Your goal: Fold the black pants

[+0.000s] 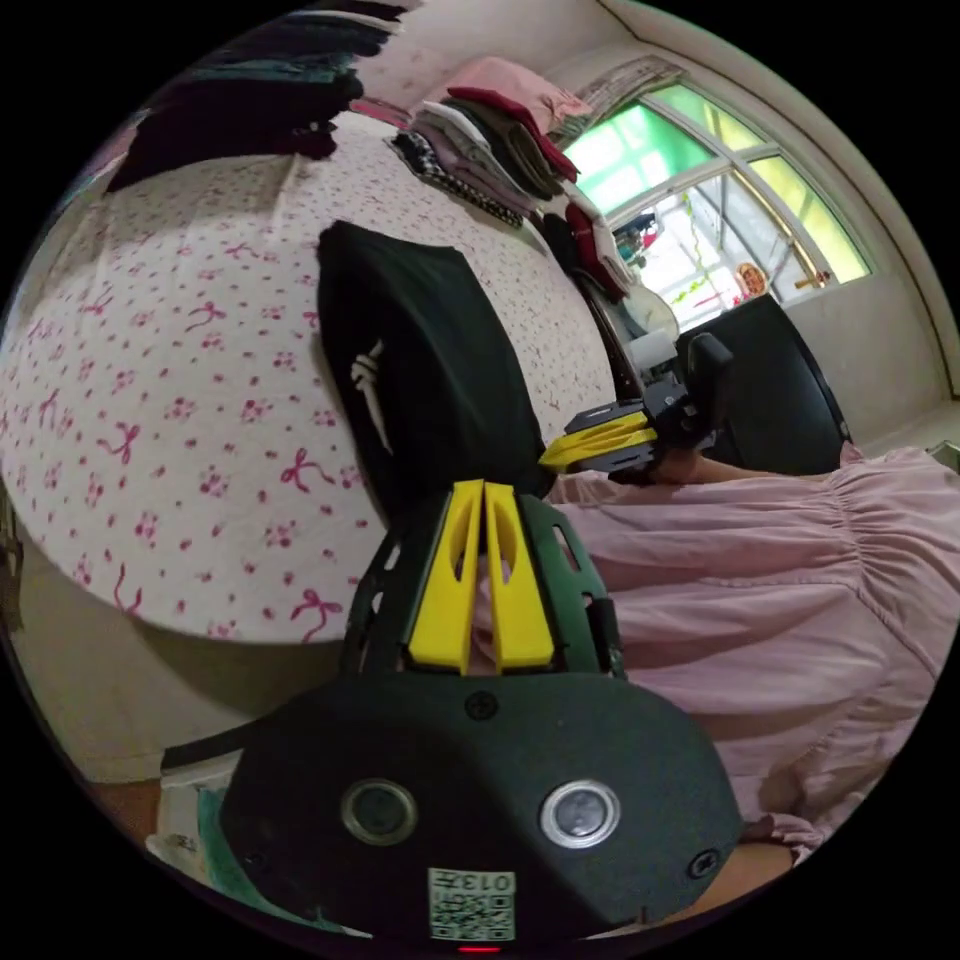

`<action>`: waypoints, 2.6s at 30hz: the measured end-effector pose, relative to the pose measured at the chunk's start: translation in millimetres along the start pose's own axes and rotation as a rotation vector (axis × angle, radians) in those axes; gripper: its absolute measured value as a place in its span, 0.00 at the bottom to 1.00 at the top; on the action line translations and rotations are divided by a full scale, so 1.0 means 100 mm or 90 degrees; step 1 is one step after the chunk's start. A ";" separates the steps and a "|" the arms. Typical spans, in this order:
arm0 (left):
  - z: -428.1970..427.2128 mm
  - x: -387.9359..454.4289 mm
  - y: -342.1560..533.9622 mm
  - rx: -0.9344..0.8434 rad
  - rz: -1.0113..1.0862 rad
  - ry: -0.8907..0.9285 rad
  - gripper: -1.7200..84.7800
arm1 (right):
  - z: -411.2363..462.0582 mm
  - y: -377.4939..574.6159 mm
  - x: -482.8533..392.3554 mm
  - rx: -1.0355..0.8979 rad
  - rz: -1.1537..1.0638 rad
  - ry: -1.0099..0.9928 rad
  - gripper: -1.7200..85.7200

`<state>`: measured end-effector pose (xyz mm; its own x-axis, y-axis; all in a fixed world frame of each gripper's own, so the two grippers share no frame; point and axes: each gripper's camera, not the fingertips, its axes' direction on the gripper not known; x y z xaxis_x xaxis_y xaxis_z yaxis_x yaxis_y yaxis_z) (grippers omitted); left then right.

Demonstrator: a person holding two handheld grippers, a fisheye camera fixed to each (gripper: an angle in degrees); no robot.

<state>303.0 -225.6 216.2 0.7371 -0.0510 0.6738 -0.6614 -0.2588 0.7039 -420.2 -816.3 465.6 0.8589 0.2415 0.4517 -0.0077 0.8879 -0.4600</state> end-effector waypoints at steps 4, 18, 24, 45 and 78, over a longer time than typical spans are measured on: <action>-0.37 -0.15 0.14 0.104 -0.065 0.014 0.20 | -0.22 0.21 0.37 0.084 0.054 -0.006 0.08; -0.18 -0.66 -0.69 0.039 -0.113 0.027 0.23 | 0.12 -0.06 2.56 0.200 0.318 -0.203 0.21; -0.19 -0.71 -0.88 0.032 -0.102 0.027 0.20 | 0.20 -0.10 2.53 0.172 0.250 -0.183 0.21; -0.69 0.03 -2.07 0.119 0.001 0.052 0.12 | -1.11 0.18 2.48 0.279 0.055 0.077 0.02; 0.02 2.70 -3.17 0.179 0.317 -0.305 0.02 | -2.27 2.80 2.85 0.388 0.235 0.459 0.02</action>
<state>711.6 -159.1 174.4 0.3821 -0.6248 0.6809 -0.9196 -0.3295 0.2137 -61.3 -587.9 291.7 0.8531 0.4260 -0.3012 -0.4222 0.9028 0.0812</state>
